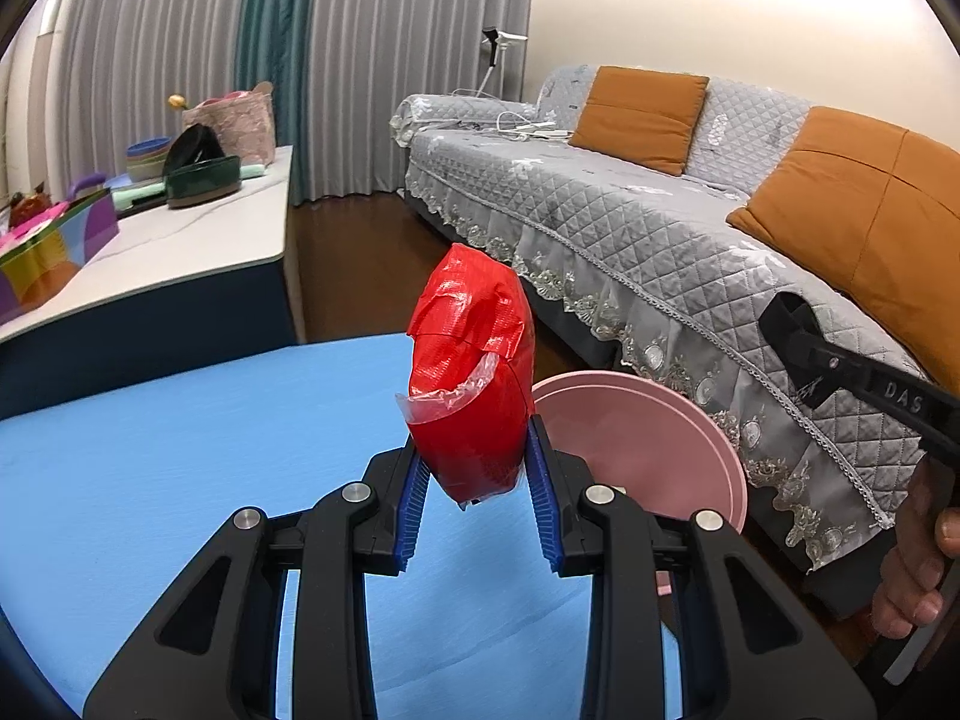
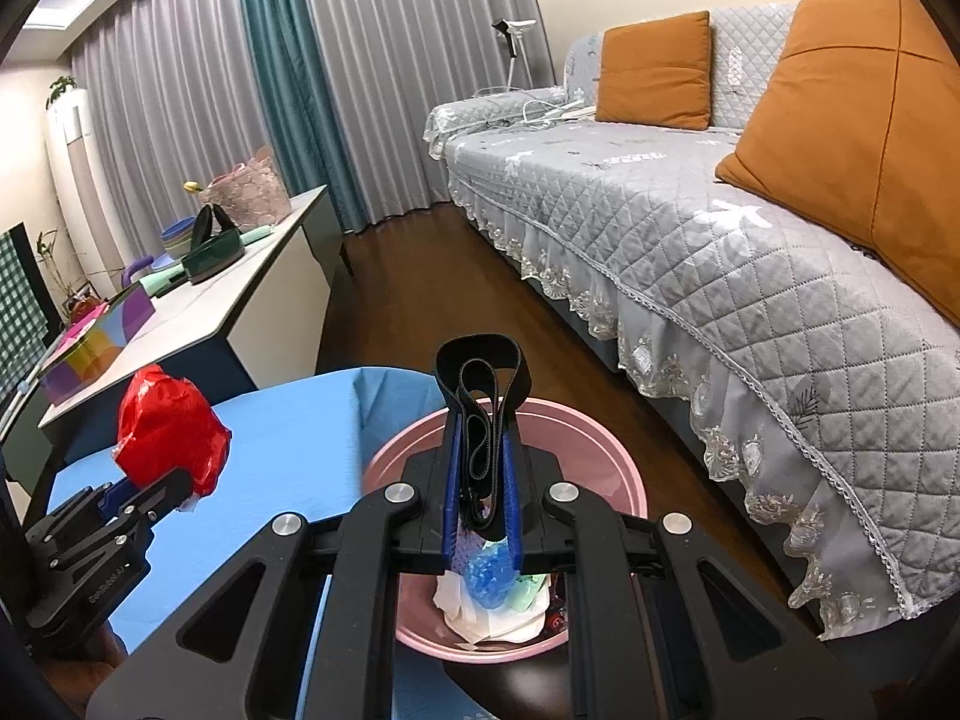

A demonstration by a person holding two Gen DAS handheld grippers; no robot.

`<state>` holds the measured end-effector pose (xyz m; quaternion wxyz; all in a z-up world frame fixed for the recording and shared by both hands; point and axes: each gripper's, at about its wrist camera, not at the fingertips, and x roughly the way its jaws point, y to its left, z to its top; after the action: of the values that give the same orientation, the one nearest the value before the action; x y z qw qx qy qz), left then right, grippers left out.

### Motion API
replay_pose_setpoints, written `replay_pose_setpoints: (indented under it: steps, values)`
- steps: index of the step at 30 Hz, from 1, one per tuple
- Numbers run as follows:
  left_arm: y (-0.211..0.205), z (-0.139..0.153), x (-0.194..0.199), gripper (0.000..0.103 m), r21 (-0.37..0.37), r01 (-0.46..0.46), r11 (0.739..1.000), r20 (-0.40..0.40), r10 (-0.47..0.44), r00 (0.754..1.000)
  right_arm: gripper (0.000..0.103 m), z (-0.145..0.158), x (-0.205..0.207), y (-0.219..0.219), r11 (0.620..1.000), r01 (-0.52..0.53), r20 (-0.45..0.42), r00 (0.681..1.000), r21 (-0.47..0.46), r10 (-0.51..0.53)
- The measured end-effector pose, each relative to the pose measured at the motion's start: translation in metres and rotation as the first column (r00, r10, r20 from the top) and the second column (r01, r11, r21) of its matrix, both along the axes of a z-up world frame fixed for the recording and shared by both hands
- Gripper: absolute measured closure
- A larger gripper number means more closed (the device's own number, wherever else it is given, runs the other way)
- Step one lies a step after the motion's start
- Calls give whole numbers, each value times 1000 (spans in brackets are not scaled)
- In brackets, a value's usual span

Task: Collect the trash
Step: 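Carry the red bag and black band over the pink bucket with both tools, then open both tools over the pink bucket to drop the red bag and band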

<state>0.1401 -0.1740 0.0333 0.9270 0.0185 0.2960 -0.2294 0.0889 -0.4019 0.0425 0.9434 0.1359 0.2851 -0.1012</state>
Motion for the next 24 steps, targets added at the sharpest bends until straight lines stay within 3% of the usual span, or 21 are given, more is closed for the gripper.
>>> replay_pose_setpoints:
  steps: [24]
  values:
    - [-70,-23,31,72,7,130,991,-6,-130,991,89,-24,25,-24,999,42,-49,998,-14,-43]
